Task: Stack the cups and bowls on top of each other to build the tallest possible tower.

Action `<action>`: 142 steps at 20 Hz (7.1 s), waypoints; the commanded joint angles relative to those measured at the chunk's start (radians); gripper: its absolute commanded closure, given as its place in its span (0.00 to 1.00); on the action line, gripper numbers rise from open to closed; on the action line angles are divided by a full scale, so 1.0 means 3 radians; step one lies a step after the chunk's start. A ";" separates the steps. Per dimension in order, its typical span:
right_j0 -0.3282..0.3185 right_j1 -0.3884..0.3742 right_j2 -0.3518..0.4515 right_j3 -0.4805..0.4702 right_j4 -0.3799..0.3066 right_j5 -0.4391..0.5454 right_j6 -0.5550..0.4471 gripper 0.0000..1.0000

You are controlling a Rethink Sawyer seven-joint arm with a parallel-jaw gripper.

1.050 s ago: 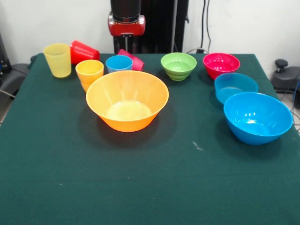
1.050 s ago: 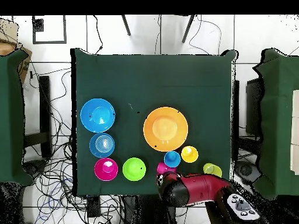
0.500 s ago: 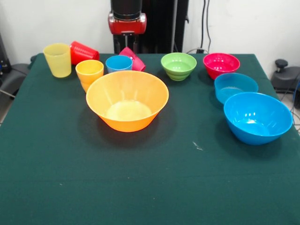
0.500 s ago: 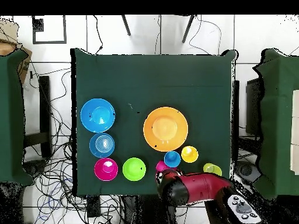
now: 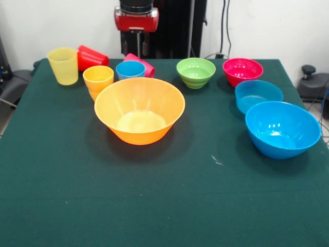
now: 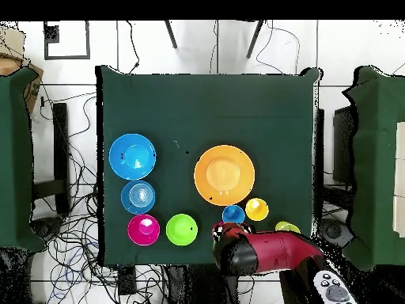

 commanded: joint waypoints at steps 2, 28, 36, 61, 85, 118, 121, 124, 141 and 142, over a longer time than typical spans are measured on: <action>0.0024 -0.0108 0.0419 0.0023 0.0216 0.0478 -0.0105 0.00; 0.0114 0.0024 0.0392 -0.0164 0.0184 0.0633 -0.0069 0.00; 0.0201 0.0080 0.0383 -0.0283 0.0196 0.0693 -0.0036 0.00; 0.0255 0.0032 0.0497 -0.0395 0.0294 0.0811 -0.0076 0.00; 0.0297 0.0228 0.0494 -0.0506 0.0292 0.0794 -0.0024 0.00; 0.0384 0.0547 0.0413 -0.0729 0.0307 0.0711 0.0004 0.00; 0.0378 0.0453 0.0423 -0.0693 0.0345 0.0812 -0.0027 0.00; 0.0382 0.0397 0.0422 -0.0663 0.0345 0.0819 -0.0030 0.00; 0.0292 0.0102 0.0476 -0.0503 0.0406 0.0985 -0.0154 0.00; 0.0285 0.0105 0.0468 -0.0500 0.0399 0.0976 -0.0144 0.00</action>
